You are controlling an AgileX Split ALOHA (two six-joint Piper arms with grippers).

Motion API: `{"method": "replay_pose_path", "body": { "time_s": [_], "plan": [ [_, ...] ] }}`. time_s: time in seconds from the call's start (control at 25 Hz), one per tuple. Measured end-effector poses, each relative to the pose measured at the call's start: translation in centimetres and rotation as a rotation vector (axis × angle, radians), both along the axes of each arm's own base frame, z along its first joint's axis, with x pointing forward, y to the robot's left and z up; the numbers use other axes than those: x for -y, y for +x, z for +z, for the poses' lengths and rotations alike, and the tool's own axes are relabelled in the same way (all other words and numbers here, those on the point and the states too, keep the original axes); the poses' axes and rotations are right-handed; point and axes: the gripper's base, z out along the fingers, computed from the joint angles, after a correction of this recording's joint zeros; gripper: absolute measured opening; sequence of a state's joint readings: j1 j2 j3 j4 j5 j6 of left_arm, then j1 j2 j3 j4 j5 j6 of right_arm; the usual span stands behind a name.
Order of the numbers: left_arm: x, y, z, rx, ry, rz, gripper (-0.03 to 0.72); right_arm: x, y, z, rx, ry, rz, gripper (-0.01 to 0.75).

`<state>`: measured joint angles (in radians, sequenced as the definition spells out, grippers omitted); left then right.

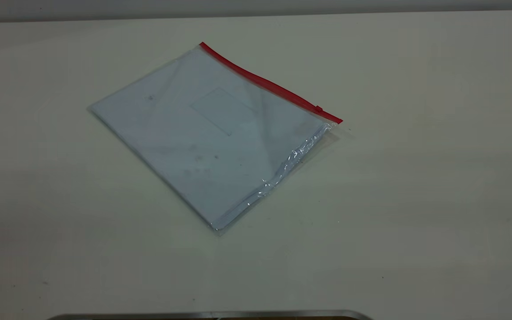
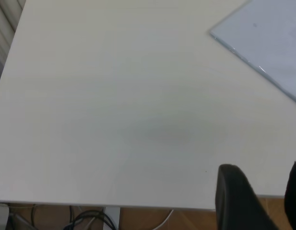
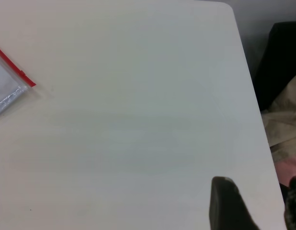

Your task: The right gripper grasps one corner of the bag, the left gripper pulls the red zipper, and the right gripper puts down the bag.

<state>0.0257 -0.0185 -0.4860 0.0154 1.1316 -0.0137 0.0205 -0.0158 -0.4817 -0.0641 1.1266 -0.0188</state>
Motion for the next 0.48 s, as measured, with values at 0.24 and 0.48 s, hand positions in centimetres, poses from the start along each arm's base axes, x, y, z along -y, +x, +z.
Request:
{"method": "replay_pose_path", "body": {
  "time_s": [0.24,0.48],
  "plan": [
    [0.1,0.0,0.0,0.0,-0.007,-0.004,0.316,-0.1,0.0,0.0,0.001,0.007,0.004,0.33],
    [0.1,1.3,1.4,0.064,-0.012,-0.008,0.316,-1.2,2.6,1.6,0.031,0.115,0.078,0.345]
  ]
}}
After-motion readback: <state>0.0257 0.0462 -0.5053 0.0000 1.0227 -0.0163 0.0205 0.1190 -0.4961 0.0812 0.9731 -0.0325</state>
